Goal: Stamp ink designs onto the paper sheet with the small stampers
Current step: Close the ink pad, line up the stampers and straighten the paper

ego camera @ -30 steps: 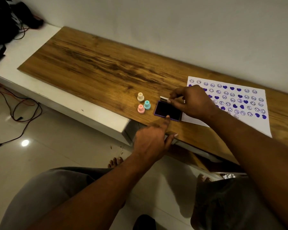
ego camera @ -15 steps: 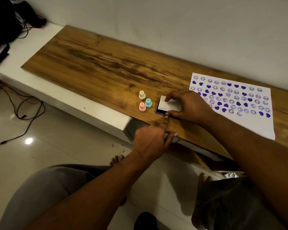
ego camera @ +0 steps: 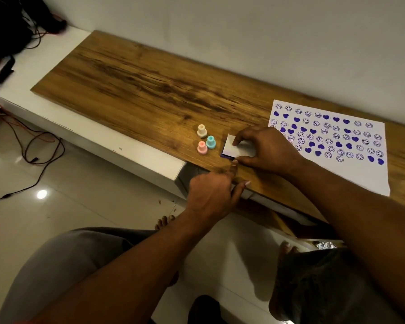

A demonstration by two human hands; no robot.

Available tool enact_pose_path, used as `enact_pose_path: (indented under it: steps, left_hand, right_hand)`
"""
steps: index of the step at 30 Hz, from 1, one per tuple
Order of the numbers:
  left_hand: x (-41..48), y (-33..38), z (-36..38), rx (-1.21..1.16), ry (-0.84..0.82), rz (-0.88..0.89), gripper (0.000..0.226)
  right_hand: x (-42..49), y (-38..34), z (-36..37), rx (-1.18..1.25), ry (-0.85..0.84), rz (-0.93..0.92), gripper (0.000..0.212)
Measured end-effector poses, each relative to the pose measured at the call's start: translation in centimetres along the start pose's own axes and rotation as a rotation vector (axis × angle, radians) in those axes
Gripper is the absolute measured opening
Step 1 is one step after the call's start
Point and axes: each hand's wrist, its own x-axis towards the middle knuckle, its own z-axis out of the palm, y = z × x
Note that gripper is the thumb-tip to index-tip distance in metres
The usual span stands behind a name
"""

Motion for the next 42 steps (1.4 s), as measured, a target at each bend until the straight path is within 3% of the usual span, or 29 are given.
enact_pose_path:
  steps: [11,20,33,42]
  left_hand:
    - [0.2,-0.2,0.4,-0.068,-0.027,-0.035,0.063]
    - [0.2,-0.2,0.9,-0.069,0.074,-0.006,0.056]
    - [0.3,-0.2,0.4,-0.071,-0.023,-0.023,0.059]
    - [0.7,-0.4,0.5,-0.106,-0.010,-0.033,0.066]
  right_hand:
    - [-0.2,-1.0,-0.5,-0.041,0.007,0.007,0.051]
    - [-0.4,-1.9,-0.8,-0.122,0.018,0.005,0.048]
    - [-0.3,-3.0,0.5,-0.169,0.046,0.110,0.047]
    - [1.0,-1.8,-1.8,-0.090,-0.111,0.083,0.065]
